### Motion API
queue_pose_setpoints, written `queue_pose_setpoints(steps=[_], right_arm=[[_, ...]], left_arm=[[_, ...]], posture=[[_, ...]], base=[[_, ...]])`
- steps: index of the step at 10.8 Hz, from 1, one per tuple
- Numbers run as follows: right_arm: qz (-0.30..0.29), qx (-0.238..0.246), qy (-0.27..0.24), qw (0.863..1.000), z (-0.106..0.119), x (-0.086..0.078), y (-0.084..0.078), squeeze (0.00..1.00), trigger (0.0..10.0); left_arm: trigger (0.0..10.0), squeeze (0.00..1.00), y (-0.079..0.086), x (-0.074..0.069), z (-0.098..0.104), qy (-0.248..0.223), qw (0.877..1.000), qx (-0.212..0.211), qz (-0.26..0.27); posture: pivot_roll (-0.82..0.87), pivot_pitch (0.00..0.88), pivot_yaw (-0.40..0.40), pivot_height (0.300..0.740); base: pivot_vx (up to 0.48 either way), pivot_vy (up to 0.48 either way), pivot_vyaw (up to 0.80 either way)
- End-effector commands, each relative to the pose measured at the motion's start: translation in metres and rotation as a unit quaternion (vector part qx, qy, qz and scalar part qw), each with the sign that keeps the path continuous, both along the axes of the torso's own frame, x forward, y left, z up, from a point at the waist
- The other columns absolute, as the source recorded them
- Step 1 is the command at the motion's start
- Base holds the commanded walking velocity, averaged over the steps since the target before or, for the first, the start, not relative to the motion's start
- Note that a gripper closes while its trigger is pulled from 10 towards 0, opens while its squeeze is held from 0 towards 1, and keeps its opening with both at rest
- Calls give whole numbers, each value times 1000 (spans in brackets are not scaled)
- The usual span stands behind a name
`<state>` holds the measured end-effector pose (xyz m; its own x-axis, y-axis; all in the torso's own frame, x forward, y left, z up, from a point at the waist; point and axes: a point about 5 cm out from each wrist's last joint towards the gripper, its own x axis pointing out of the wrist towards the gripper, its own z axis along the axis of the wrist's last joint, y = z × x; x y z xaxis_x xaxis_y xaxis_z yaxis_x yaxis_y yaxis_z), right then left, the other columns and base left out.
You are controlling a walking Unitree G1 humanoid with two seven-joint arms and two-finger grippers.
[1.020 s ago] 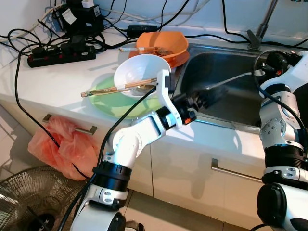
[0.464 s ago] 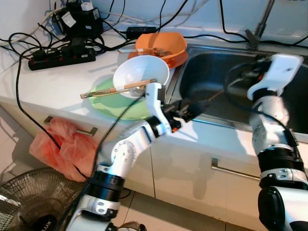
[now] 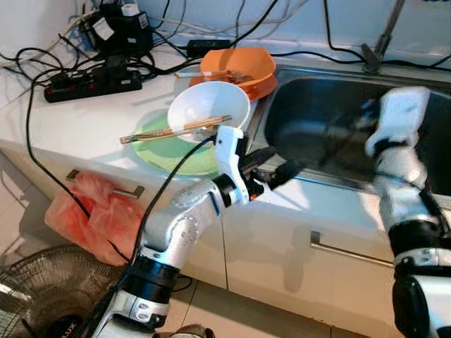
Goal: Kitchen organization
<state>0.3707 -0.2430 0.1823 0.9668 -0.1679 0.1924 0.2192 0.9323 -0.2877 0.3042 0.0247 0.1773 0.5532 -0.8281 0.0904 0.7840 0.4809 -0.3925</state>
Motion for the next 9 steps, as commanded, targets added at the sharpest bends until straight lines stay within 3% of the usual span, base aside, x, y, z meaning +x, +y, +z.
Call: queue_pose_setpoints(steps=[1, 3, 4, 5, 9], right_arm=[[4, -15, 25, 1000, -6, 0, -1, 0, 10000], [14, -18, 69, 997, -20, 0, 1, 0, 10000], [20, -15, 80, 996, -24, 1, 2, 125, 10000], [23, -13, 90, 996, -27, 1, 3, 1000, 10000], [53, 0, 99, 994, -18, 6, 2, 1000, 10000]], left_arm=[[10000, 1000, 1, -1, 1, -13, 1000, 6, 0], [10000, 1000, 0, 0, 2, -23, 1000, 16, -4], [10000, 1000, 0, 0, 2, -29, 999, 21, -5], [10000, 1000, 1, -1, 1, -33, 999, 26, -5], [10000, 1000, 3, -2, -1, -37, 999, 35, -4]], posture=[[128, 27, 101, 740], [131, 24, 100, 740], [131, 24, 100, 740], [134, 23, 98, 740], [137, 28, 87, 740]], base=[[0, 0, 0], [0, 0, 0], [0, 0, 0], [0, 0, 0], [0, 0, 0]])
